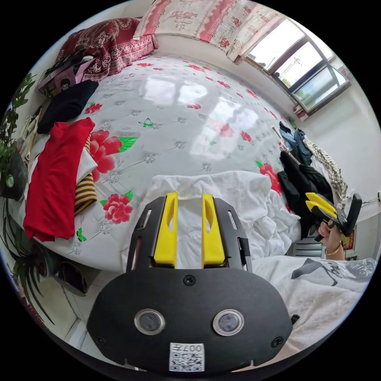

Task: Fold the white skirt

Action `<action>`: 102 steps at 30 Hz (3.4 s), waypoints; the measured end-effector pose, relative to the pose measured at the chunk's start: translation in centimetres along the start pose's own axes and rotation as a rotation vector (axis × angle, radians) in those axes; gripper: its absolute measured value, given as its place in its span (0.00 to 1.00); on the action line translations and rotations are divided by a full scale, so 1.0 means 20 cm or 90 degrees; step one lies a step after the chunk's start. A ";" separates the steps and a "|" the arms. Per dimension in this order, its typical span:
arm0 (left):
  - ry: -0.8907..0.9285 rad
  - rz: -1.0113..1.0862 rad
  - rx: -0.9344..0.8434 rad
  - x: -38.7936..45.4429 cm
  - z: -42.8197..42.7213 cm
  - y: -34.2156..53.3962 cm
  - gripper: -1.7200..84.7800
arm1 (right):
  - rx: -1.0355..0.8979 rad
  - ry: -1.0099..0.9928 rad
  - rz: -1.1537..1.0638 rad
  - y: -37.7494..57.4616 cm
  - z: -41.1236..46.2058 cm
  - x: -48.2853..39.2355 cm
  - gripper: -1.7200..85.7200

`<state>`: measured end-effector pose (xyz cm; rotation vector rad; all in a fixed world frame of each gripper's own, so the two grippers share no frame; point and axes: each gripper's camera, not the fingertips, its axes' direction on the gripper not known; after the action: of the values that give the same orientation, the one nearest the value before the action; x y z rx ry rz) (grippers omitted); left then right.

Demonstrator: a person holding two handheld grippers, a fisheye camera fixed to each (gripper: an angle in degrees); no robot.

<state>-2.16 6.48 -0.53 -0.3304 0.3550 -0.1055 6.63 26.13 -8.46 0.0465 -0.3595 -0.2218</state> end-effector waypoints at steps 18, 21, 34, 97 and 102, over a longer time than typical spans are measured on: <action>-0.206 0.194 -0.197 0.19 0.64 -0.31 0.13 | -0.057 0.128 -0.017 -0.76 0.27 0.36 0.03; -0.273 0.218 -0.141 0.22 0.69 -0.64 0.11 | 0.046 0.227 0.111 -0.99 0.09 0.62 0.05; -0.190 0.097 -0.051 0.17 0.49 -0.68 0.08 | -0.050 0.074 0.171 -0.50 0.54 0.61 0.11; 0.108 0.032 -0.120 -0.12 0.48 0.40 0.10 | -0.131 0.021 0.140 0.37 0.52 0.23 0.03; 0.131 0.028 -0.140 -0.13 0.54 0.21 0.08 | -0.076 0.114 0.207 0.57 0.20 0.32 0.07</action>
<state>-0.43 14.10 8.51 -0.5304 0.5790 -0.0570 13.44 35.80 -1.51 -0.1088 -0.1708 0.0822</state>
